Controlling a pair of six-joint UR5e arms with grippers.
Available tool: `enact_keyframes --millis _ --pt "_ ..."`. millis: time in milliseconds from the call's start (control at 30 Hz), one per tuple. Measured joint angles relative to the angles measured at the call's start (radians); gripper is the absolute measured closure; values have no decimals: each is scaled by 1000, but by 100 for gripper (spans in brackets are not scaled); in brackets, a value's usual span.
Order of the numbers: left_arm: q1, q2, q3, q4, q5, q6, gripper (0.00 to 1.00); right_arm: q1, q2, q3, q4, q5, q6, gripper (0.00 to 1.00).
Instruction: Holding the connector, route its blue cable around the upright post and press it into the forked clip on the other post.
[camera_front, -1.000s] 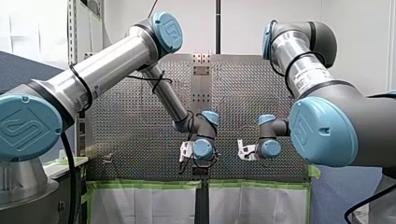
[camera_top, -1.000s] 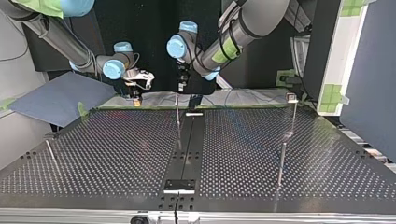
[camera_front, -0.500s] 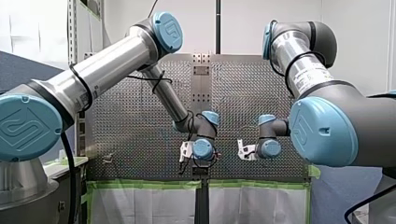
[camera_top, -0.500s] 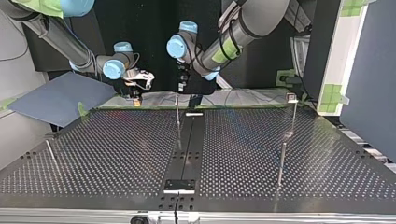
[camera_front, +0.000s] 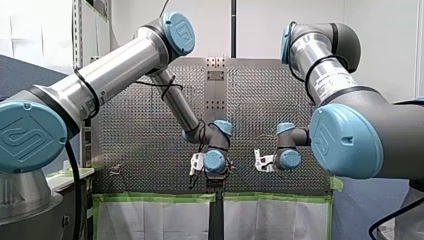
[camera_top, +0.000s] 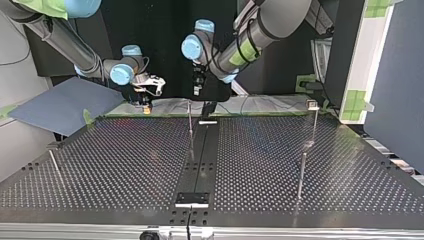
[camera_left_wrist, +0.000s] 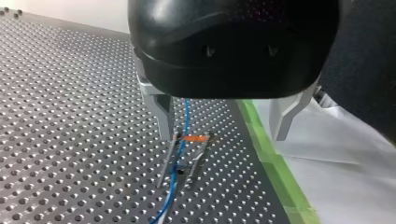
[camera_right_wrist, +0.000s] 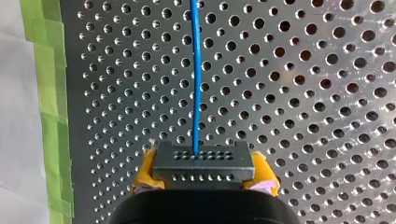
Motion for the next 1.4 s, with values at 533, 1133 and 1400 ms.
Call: enact_keyframes --millis 533,1133,1400 --pt "20 121 -137 127 51 -75 0 0 0 0 1 0 -1 62" --pt "29 287 -303 293 47 -240 0 1 0 0 -2 0 0 62" --pt "31 349 -365 351 47 -271 0 1 1 0 -3 0 0 62"
